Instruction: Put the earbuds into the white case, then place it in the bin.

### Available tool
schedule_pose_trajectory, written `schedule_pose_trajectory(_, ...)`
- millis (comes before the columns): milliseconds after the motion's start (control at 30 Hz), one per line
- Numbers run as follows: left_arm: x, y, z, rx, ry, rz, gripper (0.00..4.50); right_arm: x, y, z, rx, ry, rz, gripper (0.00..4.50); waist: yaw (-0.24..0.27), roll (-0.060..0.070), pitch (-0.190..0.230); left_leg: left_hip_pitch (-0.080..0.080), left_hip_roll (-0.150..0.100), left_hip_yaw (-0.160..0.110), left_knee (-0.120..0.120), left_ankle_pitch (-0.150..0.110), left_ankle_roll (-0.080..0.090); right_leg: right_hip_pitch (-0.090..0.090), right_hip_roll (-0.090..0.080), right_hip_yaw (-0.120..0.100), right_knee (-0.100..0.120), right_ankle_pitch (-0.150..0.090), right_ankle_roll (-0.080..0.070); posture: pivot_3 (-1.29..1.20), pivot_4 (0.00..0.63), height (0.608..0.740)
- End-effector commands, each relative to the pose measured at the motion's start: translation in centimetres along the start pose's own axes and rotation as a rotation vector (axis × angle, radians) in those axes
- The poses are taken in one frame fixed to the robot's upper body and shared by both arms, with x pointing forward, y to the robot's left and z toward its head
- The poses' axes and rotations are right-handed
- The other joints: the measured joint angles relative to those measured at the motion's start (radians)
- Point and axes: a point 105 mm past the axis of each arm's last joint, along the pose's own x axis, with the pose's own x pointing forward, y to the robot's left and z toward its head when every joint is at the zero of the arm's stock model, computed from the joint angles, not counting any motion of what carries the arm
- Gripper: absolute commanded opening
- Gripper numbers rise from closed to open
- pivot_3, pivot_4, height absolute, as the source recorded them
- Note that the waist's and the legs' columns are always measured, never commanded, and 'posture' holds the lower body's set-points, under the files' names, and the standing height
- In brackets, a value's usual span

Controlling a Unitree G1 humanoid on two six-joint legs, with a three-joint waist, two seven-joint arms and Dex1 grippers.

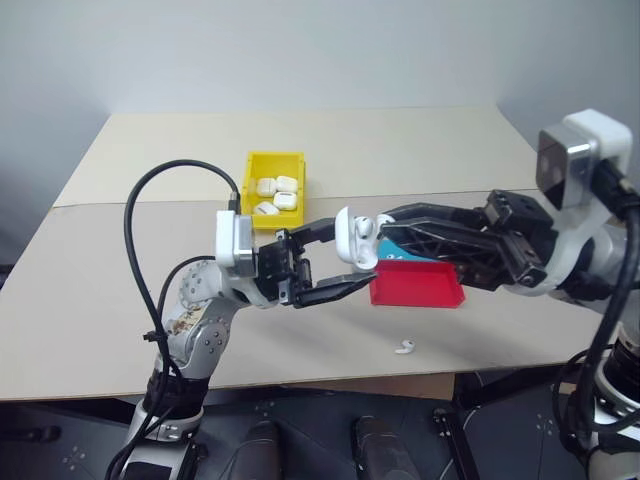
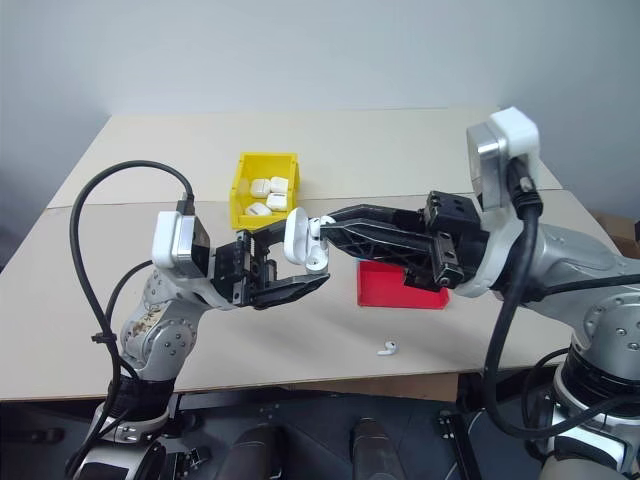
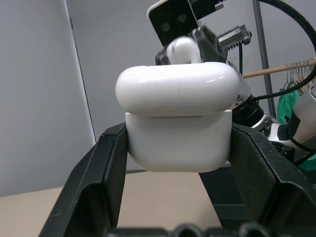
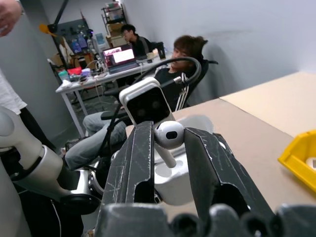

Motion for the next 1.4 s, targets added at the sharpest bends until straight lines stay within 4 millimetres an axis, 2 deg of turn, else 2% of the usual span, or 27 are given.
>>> schedule_pose_trajectory(33, 0.0, -0.1, 0.5, 0.033, -0.010, 0.003, 2.78, 0.3, 0.6, 0.4, -0.017, -0.029, 0.025, 1.17, 0.001, 0.000, 0.000, 0.000, 0.000, 0.000, 0.000, 0.000, 0.000, 0.000, 0.000, 0.000, 0.000, 0.000, 0.000, 0.00, 0.150, 0.740)
schedule_pose_trajectory(433, -0.3, 0.1, 0.2, 0.047, 0.002, 0.020, 2.78, 0.9, 0.8, -0.8, 0.020, -0.004, 0.035, 1.17, 0.002, 0.000, 0.000, -0.001, 0.000, 0.000, 0.000, 0.000, 0.000, -0.001, 0.000, 0.000, -0.002, 0.000, 0.000, 0.00, 0.150, 0.740)
schedule_pose_trajectory(767, -0.2, 0.1, 0.2, 0.050, -0.001, 0.021, 2.78, 0.9, 0.4, -1.6, -0.047, 0.030, -0.020, 1.17, 0.004, 0.000, 0.000, -0.002, 0.000, 0.000, 0.000, 0.000, 0.000, -0.001, 0.000, 0.000, -0.002, 0.000, 0.000, 0.00, 0.150, 0.740)
schedule_pose_trajectory(900, -0.2, 0.1, 0.1, 0.049, 0.003, 0.022, 2.78, 1.1, 0.6, -2.0, -0.077, 0.039, -0.019, 1.99, 0.004, 0.000, 0.000, -0.002, 0.000, 0.000, 0.000, 0.000, 0.000, -0.001, 0.000, 0.000, -0.002, 0.000, 0.000, 0.00, 0.150, 0.740)
schedule_pose_trajectory(1033, -0.3, 0.1, 0.1, 0.047, 0.007, 0.027, 2.78, 0.5, 0.2, -1.7, -0.089, 0.036, -0.047, 1.99, 0.005, 0.000, 0.000, -0.002, 0.000, 0.000, 0.000, 0.000, 0.000, -0.001, -0.001, 0.000, -0.003, 0.000, 0.000, 0.00, 0.150, 0.740)
schedule_pose_trajectory(1133, -0.5, 0.4, -0.1, 0.042, 0.019, 0.037, 2.78, -0.5, 0.2, -1.1, -0.123, 0.043, -0.057, 1.99, 0.007, 0.000, 0.000, -0.002, 0.000, 0.000, 0.000, 0.000, 0.000, -0.001, -0.001, -0.001, -0.003, 0.000, 0.000, 0.00, 0.150, 0.740)
schedule_pose_trajectory(1267, -0.7, 0.9, -1.4, 0.032, 0.059, 0.050, 2.78, -2.3, -0.2, 0.8, -0.225, 0.045, -0.084, 1.99, 0.012, -0.001, 0.000, -0.002, -0.001, 0.000, 0.000, 0.000, 0.000, -0.001, -0.001, -0.001, -0.003, 0.000, 0.000, 0.00, 0.150, 0.740)
schedule_pose_trajectory(1400, 0.1, 1.0, -3.5, 0.082, 0.137, 0.006, 2.78, -2.0, -1.0, 3.6, -0.328, 0.070, -0.092, 1.99, 0.011, -0.001, 0.001, -0.002, -0.001, 0.000, 0.001, 0.000, 0.000, -0.001, -0.001, 0.000, -0.003, 0.000, 0.000, 0.00, 0.150, 0.740)
